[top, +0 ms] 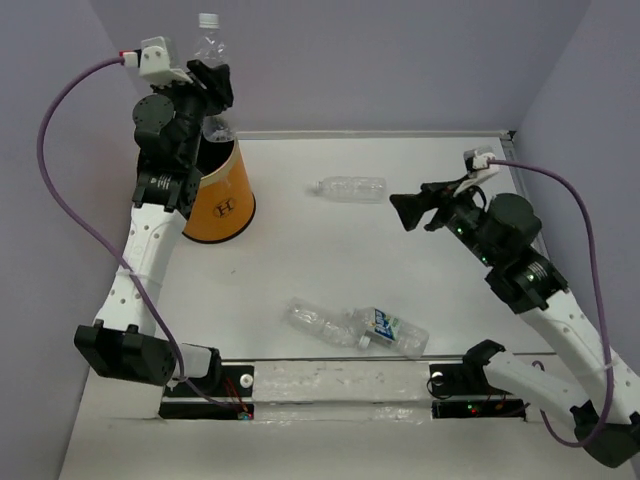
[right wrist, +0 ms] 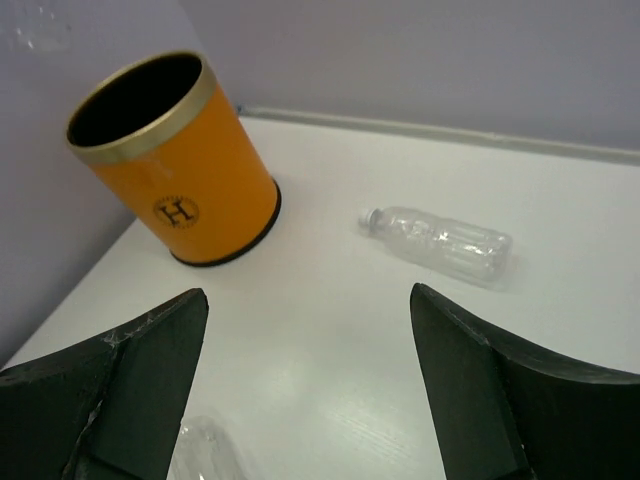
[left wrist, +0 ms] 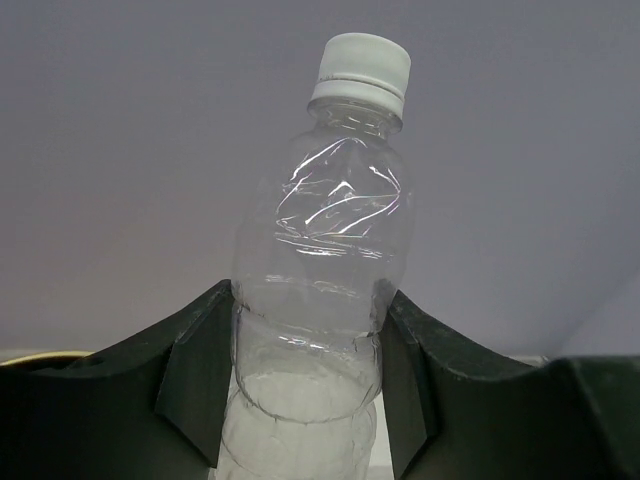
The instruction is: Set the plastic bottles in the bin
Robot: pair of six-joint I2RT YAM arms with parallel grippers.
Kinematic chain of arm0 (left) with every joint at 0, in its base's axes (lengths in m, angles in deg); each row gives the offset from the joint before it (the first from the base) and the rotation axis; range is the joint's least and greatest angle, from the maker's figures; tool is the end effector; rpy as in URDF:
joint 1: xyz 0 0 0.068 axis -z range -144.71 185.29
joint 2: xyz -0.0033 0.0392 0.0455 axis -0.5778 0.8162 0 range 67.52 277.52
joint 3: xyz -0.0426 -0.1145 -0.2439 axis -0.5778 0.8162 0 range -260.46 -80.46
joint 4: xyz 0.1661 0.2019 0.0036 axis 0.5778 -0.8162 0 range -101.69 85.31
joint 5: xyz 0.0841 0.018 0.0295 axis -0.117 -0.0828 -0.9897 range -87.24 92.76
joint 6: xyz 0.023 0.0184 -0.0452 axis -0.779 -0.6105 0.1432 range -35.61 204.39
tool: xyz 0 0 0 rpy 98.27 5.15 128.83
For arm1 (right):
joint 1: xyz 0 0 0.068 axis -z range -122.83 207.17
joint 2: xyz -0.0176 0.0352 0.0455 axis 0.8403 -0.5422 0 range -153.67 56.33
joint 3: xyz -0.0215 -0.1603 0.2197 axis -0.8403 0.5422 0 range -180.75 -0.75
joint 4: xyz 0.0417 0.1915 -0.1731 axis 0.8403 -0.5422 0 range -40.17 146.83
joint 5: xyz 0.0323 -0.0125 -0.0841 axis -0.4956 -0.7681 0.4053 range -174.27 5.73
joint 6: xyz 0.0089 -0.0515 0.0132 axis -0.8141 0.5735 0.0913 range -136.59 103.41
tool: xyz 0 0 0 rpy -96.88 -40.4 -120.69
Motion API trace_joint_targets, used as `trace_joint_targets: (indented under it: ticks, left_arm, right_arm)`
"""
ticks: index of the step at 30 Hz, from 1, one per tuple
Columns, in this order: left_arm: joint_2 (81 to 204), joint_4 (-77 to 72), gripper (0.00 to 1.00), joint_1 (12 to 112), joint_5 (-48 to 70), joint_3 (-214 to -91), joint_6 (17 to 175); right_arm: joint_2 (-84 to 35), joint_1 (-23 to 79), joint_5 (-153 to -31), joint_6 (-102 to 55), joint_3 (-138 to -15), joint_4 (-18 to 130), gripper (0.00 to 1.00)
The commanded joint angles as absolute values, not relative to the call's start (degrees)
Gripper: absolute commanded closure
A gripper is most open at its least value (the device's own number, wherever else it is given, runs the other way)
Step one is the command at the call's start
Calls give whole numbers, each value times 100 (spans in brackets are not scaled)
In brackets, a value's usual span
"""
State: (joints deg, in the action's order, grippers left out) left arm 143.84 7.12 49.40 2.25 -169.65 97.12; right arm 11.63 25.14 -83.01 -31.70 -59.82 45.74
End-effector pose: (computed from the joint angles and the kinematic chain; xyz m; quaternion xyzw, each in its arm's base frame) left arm 0.2742 -0.0686 0.5288 0.0028 0.5396 -0.1930 0.8195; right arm 0.1398 0.0864 0.4244 -0.0931 0.6803 0.2838 0.6693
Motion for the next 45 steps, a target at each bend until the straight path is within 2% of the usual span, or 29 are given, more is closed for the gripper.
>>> trace_joint_targets:
  ticks: [1,7,11,16,19,20,23,29,31,35,43,45]
  left_arm:
    - [14478,1340,67,3970,-163,-16406,10363]
    - [14724,2017,67,3152,-435,-15728,10698]
    - [14768,2360,67,3116,-602,-15229,10514]
    - [14689,2633,58,3116,-1112,-14814,10259]
    - [14584,2747,31,3116,-1332,-14525,10284]
    - [14523,2747,17,3116,-1358,-14419,10320]
    - [14286,2756,1,3116,-1367,-14287,10434]
    - [13566,2730,1,3134,-1192,-14173,10706]
    - [13372,2616,1,3178,-1086,-14102,10969]
    - [12766,2449,1,3441,-753,-13655,11339]
    - [12097,1650,1,4715,-410,-12960,11419]
    - [11895,1263,1,4891,-182,-12933,11340]
  right_arm:
    - [379,2491,-9218,-2916,-5972,5164,13]
    - [-1051,2491,-9543,-1951,-6376,5147,12]
    - [-2105,2491,-9351,-880,-6876,5085,9]
    - [-3540,2491,-9350,247,-8033,4542,0]
    - [-4551,2544,-9166,862,-9052,3997,0]
    - [-4779,2544,-9148,1133,-9318,3865,0]
    - [-5606,2597,-9279,1626,-10300,3399,0]
    - [-7230,2649,-9385,2295,-12401,2039,0]
    - [-7566,2649,-9167,2453,-12747,1887,0]
    - [-7989,2772,-9252,2692,-13073,1798,0]
    - [-8490,2825,-9464,2692,-13320,1526,1]
    - [-8613,2825,-9438,2683,-13355,1543,3]
